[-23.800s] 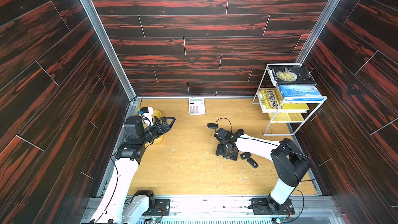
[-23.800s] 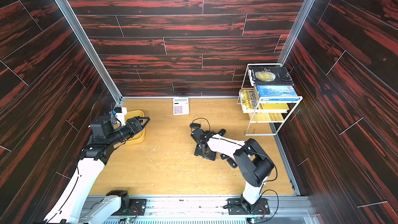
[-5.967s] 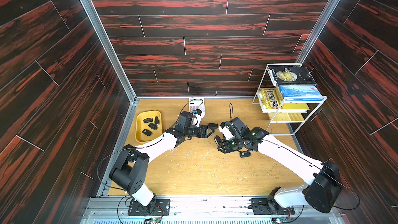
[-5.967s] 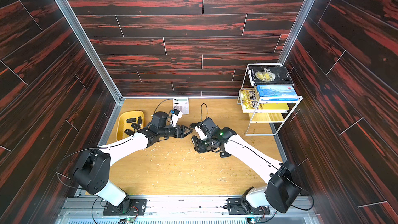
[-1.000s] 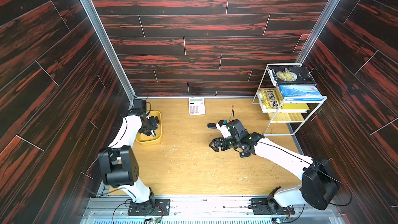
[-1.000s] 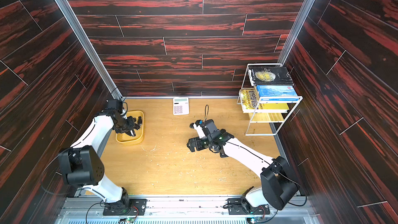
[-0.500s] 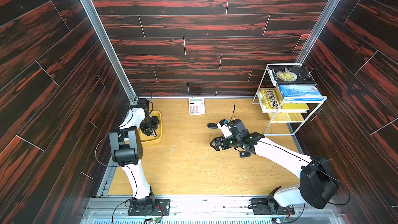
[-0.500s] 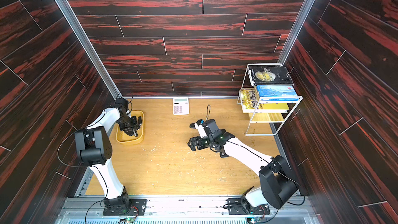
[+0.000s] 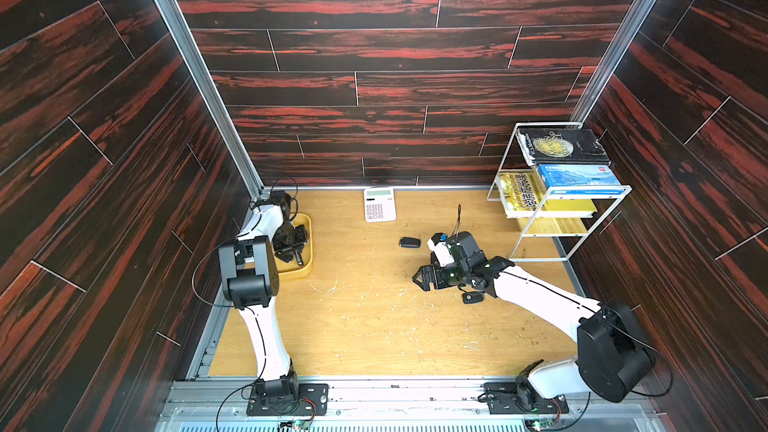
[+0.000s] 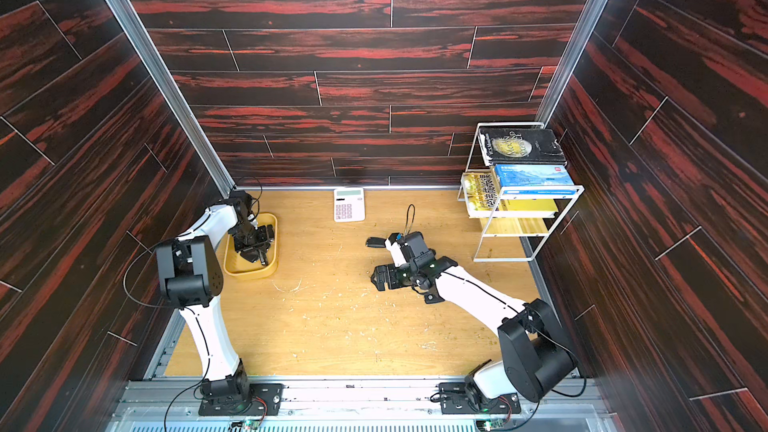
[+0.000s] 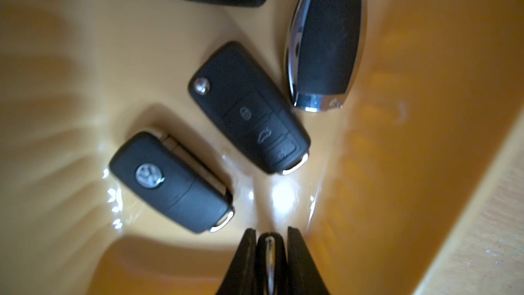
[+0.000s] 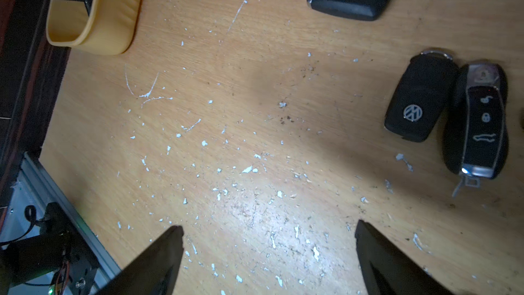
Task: Place the car key into the storage box
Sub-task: Place the car key in the storage box.
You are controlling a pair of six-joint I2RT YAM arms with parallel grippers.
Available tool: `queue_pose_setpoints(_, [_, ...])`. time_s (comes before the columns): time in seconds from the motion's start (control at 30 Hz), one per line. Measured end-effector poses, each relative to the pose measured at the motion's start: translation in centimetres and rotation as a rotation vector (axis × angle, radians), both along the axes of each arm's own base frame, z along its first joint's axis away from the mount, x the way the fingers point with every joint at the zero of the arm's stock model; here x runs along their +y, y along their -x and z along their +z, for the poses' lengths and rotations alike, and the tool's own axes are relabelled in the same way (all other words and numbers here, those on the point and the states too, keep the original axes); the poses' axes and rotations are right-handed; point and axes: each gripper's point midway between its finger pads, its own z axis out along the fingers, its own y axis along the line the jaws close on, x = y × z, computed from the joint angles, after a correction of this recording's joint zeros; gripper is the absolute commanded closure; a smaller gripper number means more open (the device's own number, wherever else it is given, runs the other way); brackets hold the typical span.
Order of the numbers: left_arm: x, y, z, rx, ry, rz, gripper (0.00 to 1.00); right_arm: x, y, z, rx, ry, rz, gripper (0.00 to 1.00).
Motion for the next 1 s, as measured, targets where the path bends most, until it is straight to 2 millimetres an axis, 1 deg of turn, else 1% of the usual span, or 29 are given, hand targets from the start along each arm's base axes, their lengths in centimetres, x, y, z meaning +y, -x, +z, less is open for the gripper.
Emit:
queue_pose_setpoints(0.1, [-0.2,-0.1,-1.0,0.028,0.017,-0.006,0.73,-1.0,0.2,-0.5,0.011,0.013,-0.026,0.01])
queue_pose_setpoints(0.2, [-0.5,0.1,-1.7,0.054,0.034,-0.009,0.65,-2.0,0.0,-0.5,0.014,0.016,-0.058,0.02])
queue_pose_setpoints(0.23, [-0.6,0.2,-1.8,0.058,0.039,-0.009,0.63,-2.4,-0.1,-0.4,0.014,0.015,-0.068,0.02])
queue_pose_setpoints(0.37, [-1.0,0.2,-1.5,0.057,0.062,-0.017,0.47,-3.4,-0.5,-0.2,0.017,0.015,-0.102,0.02])
queue_pose_setpoints(0.47, [-1.1,0.2,-1.3,0.057,0.063,-0.022,0.37,-3.8,-0.6,0.1,0.014,0.012,-0.113,0.01])
queue_pose_setpoints(0.67, [-1.1,0.2,-1.4,0.058,0.060,-0.024,0.35,-4.1,-0.5,0.2,0.018,0.014,-0.121,0.02])
queue_pose_setpoints(0.7, [-1.1,0.2,-1.4,0.058,0.060,-0.024,0.34,-4.1,-0.5,0.1,0.020,0.015,-0.122,0.02])
queue_pose_setpoints(0.83, [-0.9,0.2,-1.0,0.052,0.048,-0.022,0.32,-4.3,-0.5,0.0,0.026,0.019,-0.126,0.02])
queue_pose_setpoints(0.9, [-0.7,0.1,-0.5,0.042,0.034,-0.022,0.30,-4.4,-0.5,0.0,0.031,0.021,-0.128,0.02])
queue_pose_setpoints(1.0, [-0.2,0.0,1.3,0.007,0.000,-0.018,0.30,-4.3,-0.7,0.3,0.026,0.017,-0.131,0.02])
